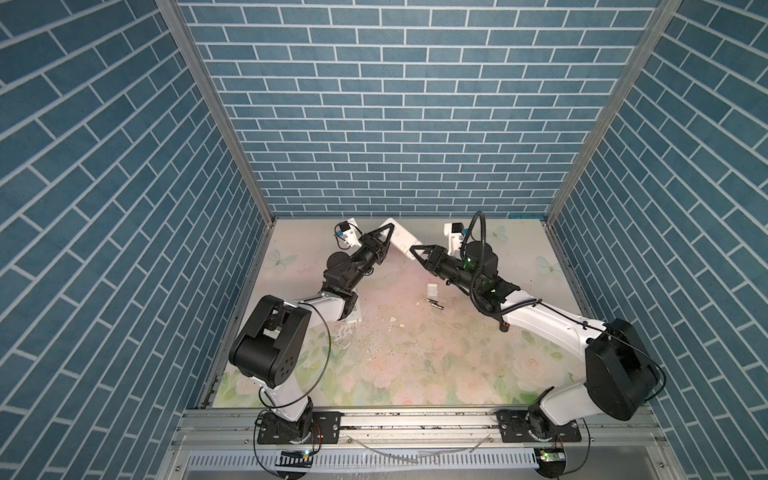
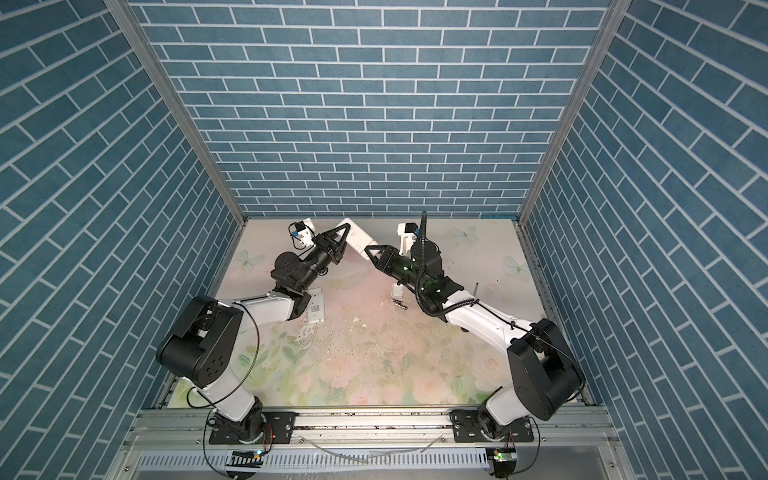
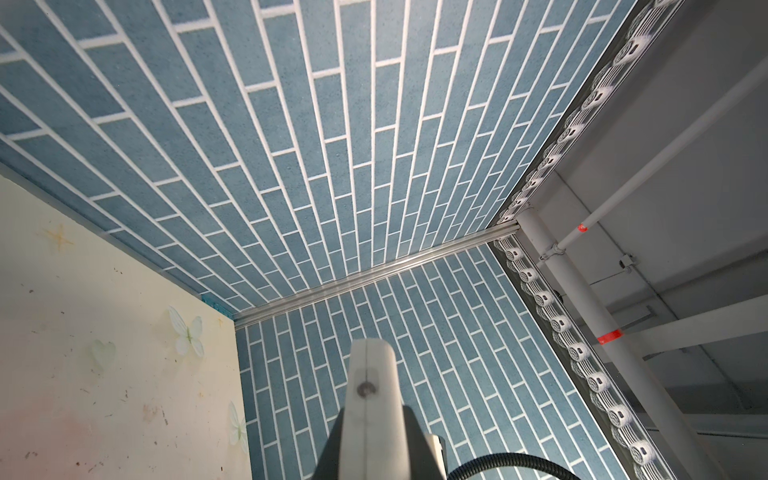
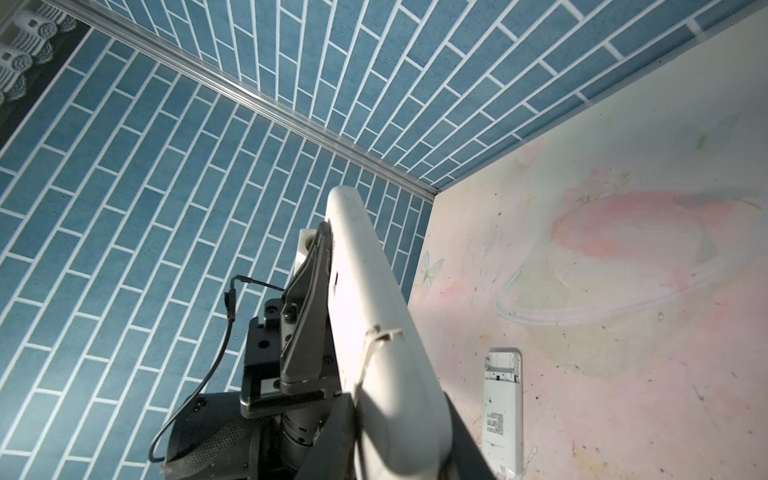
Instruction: Unload the batteries from the remote control
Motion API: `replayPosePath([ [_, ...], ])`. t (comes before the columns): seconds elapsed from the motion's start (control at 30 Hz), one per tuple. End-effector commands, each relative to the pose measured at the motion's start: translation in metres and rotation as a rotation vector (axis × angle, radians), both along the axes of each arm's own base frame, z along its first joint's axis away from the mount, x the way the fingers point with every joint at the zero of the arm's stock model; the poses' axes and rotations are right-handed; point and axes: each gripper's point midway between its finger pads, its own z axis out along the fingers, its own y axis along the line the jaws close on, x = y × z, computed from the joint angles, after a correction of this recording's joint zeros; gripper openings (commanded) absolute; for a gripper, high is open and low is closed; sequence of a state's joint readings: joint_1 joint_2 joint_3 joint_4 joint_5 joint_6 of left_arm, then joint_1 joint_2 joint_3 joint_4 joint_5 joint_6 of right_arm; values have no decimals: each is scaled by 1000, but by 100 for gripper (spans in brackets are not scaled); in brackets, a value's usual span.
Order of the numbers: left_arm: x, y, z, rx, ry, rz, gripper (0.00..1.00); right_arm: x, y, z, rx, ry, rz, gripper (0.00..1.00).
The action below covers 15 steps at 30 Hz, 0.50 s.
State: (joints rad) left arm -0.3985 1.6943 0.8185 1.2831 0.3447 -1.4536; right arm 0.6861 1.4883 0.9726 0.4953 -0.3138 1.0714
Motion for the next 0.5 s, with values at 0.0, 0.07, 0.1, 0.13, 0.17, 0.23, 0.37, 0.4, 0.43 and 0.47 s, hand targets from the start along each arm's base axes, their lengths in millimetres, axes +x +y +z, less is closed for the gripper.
replayPosePath([
  [0.0, -5, 7, 22, -8, -78, 11, 0, -4, -5, 3, -23, -39, -11, 37],
  [0.07, -5, 8, 22, -7, -80, 13, 0, -5, -6, 3, -23, -40, -11, 39],
  [0.1, -4, 8, 22, -7, -79, 13, 0, -5, -7, 2, -24, -37, -13, 40],
  [0.13, -4, 8, 22, -7, -79, 13, 0, -5, -8, 2, -24, -37, -16, 40],
  [0.17, -4, 9, 22, -7, -79, 13, 0, -6, -8, 3, -23, -39, -17, 40],
  [0.23, -3, 9, 21, -4, -75, 14, 0, -6, -10, 3, -25, -39, -22, 39],
  [0.37, -2, 9, 17, -1, -70, 14, 0, -8, -12, 5, -25, -43, -25, 31],
  [0.4, -2, 9, 17, -1, -69, 15, 0, -8, -13, 5, -26, -44, -25, 28],
  [0.43, -1, 9, 15, 0, -65, 15, 0, -8, -12, 4, -27, -43, -25, 26],
  [0.47, -1, 10, 14, 1, -64, 16, 0, -8, -13, 4, -27, -43, -25, 24],
])
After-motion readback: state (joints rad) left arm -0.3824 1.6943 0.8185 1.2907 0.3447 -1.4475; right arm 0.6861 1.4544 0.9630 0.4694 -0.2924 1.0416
